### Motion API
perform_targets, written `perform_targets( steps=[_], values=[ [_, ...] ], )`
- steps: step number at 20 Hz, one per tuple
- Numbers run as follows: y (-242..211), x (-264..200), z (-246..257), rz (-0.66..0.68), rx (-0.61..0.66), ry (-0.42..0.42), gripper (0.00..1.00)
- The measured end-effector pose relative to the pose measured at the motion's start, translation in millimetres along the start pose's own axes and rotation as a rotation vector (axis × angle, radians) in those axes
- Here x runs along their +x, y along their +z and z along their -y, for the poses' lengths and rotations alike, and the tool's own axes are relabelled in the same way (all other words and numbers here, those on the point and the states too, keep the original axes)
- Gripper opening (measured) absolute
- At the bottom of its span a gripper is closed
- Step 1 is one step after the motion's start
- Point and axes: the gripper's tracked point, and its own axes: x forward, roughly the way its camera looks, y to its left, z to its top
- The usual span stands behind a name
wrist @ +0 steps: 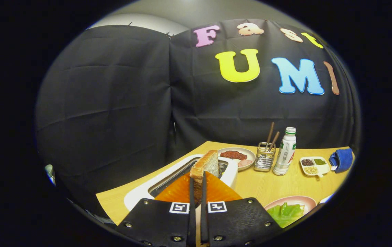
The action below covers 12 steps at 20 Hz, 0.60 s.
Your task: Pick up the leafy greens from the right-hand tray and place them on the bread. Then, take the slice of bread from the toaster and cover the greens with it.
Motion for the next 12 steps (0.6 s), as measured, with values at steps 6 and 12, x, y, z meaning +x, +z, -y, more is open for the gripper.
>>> perform_targets(
  steps=[6,12],
  values=[
    [32.2,-19.0,1.3,0.076,0.034,0.039,0.05],
    [75.6,-57.3,29.3,0.17,0.078,0.025,0.05]
  ],
)
